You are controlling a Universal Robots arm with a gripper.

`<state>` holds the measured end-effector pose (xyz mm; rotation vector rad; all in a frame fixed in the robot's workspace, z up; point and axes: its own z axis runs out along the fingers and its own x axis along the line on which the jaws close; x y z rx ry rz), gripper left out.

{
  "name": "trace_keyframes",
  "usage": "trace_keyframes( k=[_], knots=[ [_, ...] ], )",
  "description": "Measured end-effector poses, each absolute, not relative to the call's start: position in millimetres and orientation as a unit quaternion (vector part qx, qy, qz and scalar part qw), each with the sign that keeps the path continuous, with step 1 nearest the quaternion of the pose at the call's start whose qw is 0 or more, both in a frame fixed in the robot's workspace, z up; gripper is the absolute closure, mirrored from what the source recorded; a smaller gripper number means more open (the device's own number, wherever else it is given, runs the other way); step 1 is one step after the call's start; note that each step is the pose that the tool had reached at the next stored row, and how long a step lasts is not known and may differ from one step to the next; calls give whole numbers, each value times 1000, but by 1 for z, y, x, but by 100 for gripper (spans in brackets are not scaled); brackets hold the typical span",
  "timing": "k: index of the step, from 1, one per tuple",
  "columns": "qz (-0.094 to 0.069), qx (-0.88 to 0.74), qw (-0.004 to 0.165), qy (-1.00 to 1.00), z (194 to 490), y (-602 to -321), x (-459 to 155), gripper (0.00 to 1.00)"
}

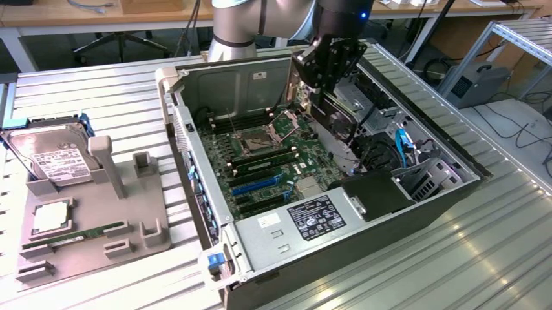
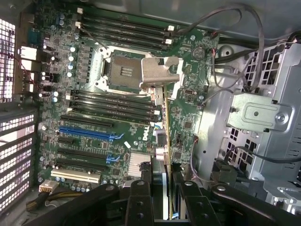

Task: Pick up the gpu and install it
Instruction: 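Insert the gpu into the slot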

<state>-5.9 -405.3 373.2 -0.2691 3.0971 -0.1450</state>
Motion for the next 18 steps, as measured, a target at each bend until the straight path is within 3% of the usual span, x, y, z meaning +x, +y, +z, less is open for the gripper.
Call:
trace_keyframes(
  k=[18],
  knots=[
    [-51,-95,15,994,373,-405,-6,73]
  ],
)
